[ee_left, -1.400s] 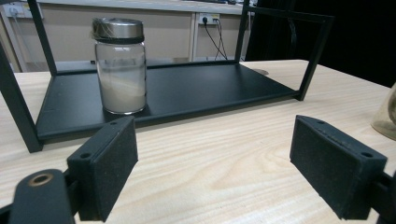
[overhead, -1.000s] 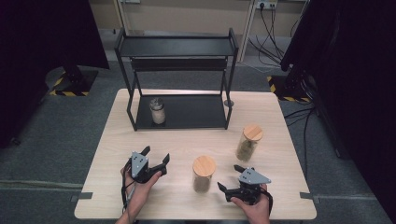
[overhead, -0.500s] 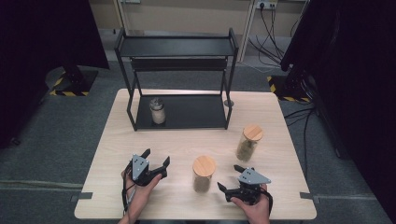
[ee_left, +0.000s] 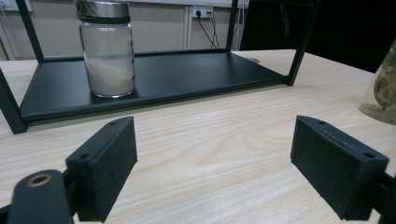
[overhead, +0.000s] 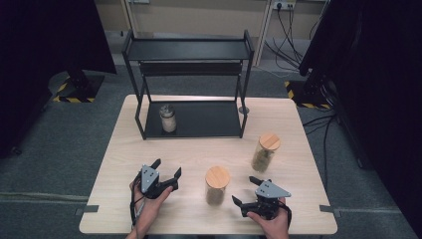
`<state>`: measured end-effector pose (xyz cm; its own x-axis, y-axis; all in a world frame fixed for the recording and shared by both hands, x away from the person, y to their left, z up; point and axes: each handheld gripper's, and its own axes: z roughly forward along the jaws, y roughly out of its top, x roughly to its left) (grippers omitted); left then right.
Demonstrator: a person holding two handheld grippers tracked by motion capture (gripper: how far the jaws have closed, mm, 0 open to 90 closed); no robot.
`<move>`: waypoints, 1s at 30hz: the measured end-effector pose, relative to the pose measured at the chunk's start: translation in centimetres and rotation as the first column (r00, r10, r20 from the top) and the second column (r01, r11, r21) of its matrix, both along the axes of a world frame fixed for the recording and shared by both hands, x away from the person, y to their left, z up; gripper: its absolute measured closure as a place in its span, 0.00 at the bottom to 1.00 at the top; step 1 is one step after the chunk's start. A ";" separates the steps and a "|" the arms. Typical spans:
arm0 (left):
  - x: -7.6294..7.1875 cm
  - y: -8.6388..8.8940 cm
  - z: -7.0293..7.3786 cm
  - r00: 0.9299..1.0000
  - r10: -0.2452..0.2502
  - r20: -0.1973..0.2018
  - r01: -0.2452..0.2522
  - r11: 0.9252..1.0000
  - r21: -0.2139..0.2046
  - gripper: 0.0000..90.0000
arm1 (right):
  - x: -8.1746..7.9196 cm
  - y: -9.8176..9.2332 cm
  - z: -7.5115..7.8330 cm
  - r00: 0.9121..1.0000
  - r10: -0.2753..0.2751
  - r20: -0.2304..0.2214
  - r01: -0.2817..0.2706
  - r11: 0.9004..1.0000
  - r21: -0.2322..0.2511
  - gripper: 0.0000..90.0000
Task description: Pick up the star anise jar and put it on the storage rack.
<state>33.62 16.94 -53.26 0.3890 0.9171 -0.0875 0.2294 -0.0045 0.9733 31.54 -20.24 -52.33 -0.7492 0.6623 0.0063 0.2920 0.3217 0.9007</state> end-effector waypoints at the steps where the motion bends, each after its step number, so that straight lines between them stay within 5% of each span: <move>1: 0.0 0.0 0.0 1.000 0.001 0.000 -0.001 1.000 0.000 0.16 | -0.1 0.0 0.1 1.000 0.012 -0.001 -0.012 1.000 0.009 0.06; 14: 0.0 0.0 0.0 1.000 0.008 -0.006 -0.008 1.000 0.004 0.16 | -1.3 1.1 1.0 0.987 0.157 0.044 -0.159 0.986 0.042 0.06; 30: 0.0 -0.1 0.0 1.000 0.005 -0.002 -0.005 1.000 0.011 0.15 | -0.3 3.3 3.4 0.971 0.227 0.079 -0.236 0.962 0.135 0.09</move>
<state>33.62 16.82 -53.24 0.3844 0.9199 -0.0778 0.2313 -0.0144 0.9728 31.27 -16.91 -48.91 -0.8839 0.4664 0.0359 0.1662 0.2414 0.9561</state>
